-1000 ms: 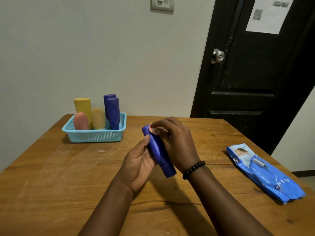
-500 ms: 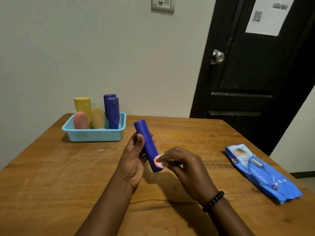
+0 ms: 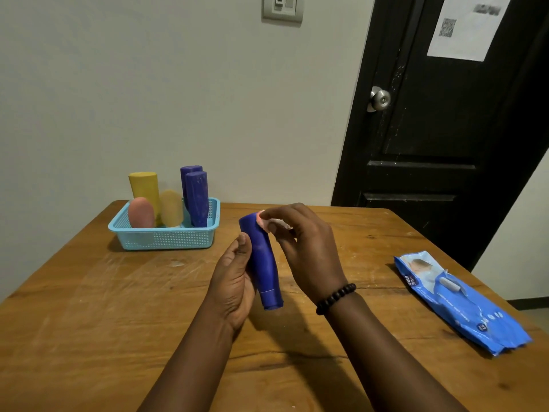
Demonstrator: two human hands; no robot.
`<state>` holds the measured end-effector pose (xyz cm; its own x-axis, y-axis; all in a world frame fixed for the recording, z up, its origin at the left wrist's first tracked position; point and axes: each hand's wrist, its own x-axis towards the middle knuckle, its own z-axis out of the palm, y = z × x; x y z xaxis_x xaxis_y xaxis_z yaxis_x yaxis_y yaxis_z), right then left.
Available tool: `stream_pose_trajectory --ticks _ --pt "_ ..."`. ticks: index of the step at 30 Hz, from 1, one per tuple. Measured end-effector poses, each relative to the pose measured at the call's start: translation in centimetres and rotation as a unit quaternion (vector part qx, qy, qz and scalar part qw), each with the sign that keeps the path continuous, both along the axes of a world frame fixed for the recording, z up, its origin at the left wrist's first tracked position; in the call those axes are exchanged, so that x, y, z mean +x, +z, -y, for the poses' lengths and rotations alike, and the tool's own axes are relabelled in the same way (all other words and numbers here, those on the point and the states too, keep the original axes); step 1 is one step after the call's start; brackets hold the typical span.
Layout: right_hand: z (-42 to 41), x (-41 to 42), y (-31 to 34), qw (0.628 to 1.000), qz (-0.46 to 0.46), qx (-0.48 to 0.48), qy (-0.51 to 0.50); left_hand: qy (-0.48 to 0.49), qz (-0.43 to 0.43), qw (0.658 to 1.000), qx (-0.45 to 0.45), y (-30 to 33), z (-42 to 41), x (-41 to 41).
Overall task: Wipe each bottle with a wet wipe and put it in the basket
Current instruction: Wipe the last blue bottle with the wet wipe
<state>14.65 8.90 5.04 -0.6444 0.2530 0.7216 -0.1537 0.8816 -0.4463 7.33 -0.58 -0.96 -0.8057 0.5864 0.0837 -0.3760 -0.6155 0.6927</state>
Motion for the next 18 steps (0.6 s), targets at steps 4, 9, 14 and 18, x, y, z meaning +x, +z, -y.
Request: stream_pose_trajectory --ticks 4,9,14,18 --pt "0.4 1.0 -1.7 0.999 0.032 0.01 0.035 0.02 0.019 0.999 0.025 -0.1 0.0 -0.2" --pt "0.5 3.1 -4.7 0.993 0.076 -0.024 0.083 0.07 0.048 0.996 0.023 0.0 0.0 0.0" --pt "0.0 5.3 -6.5 0.985 0.051 -0.15 0.064 0.114 0.1 0.988 0.025 0.1 0.0 -0.5" --pt "0.4 5.7 -6.6 0.97 -0.014 -0.244 -0.015 0.102 0.124 0.985 0.056 0.6 -0.1 -0.1"
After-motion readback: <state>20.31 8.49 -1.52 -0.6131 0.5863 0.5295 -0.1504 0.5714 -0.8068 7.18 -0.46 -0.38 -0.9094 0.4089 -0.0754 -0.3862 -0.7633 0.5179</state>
